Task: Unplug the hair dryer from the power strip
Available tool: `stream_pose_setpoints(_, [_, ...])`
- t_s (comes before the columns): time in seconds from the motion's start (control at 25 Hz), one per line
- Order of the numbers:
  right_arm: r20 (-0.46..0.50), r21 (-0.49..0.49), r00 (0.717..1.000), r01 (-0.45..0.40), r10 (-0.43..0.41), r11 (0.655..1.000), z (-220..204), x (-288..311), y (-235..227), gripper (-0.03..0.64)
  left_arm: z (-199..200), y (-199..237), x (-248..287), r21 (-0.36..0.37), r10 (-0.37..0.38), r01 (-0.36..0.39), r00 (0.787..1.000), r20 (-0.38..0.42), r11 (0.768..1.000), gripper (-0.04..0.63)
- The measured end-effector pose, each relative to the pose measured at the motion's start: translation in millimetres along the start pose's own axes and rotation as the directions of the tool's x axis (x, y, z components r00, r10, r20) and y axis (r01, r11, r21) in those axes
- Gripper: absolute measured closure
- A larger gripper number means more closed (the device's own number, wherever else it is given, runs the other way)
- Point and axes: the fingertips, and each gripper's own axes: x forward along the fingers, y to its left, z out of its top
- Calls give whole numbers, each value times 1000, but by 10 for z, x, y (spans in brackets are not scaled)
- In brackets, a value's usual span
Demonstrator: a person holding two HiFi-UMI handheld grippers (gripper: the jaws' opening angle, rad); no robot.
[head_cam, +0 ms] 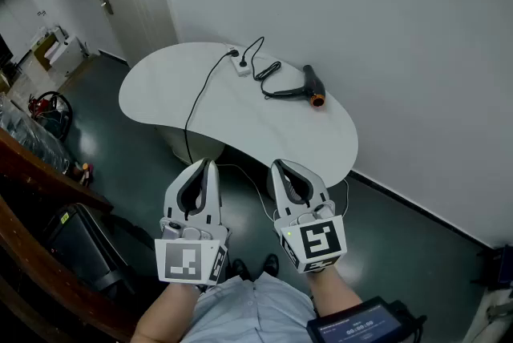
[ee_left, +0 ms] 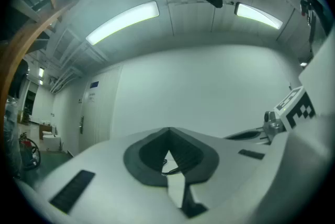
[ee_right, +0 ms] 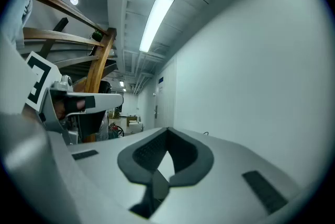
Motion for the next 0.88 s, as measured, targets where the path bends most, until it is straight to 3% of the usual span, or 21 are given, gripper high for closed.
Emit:
stream_pose_setpoints(0.56, [-42, 48, 999, -15, 17, 999, -204, 47, -262, 614, -133, -147, 227, -9, 2, -2, 1000, -24, 1000, 597])
stream_pose_setpoints(0.88, [-35, 57, 999, -32, 34, 998, -223, 108, -472, 614, -235, -174, 254, 7, 48, -48, 997, -55, 999, 597])
